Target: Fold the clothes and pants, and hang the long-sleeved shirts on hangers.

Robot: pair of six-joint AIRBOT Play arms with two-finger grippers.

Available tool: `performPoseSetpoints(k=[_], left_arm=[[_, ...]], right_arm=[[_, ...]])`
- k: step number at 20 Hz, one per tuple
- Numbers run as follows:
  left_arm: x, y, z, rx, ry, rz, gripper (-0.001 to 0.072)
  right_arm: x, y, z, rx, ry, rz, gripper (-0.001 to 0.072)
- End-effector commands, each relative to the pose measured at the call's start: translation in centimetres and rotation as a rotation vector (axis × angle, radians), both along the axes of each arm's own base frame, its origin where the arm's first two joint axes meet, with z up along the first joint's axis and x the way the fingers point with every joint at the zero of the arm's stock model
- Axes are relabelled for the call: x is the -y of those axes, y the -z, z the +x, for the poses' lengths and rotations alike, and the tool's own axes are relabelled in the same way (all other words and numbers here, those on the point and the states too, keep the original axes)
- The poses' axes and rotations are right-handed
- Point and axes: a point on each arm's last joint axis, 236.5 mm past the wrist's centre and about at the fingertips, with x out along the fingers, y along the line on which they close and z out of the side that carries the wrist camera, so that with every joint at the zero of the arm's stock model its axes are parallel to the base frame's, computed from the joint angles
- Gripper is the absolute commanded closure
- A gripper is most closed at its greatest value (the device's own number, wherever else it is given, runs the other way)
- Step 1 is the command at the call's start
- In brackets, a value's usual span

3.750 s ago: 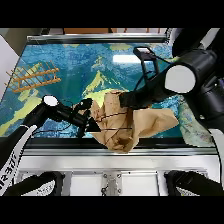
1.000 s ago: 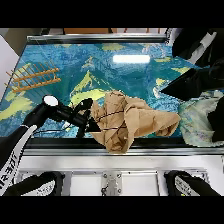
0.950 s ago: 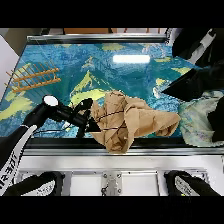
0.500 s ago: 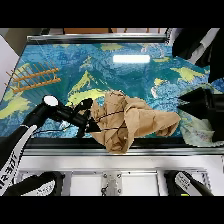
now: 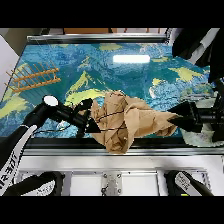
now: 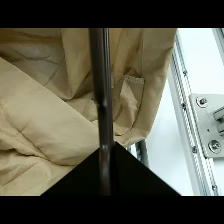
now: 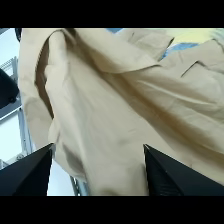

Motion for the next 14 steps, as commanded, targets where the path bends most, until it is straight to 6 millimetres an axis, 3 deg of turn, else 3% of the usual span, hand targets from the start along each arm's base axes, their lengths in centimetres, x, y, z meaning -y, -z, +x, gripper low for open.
performPoseSetpoints(k=[1, 6, 14], left_arm=[[0.0, 0.0, 0.0, -0.001, 0.0, -0.001, 0.0692], [0.0, 0.0, 0.0, -0.001, 0.001, -0.001, 0.0693], [0.0, 0.0, -0.1, -0.003, 0.003, -0.001, 0.0692]], right_arm=[[-1.1, 1.2, -0.8, 0.009, -0.053, -0.003, 0.0101], [-2.9, 1.5, -0.9, 0.011, -0.096, -0.014, 0.0101], [-4.0, 1.6, -1.1, 0.011, -0.131, -0.02, 0.0101]])
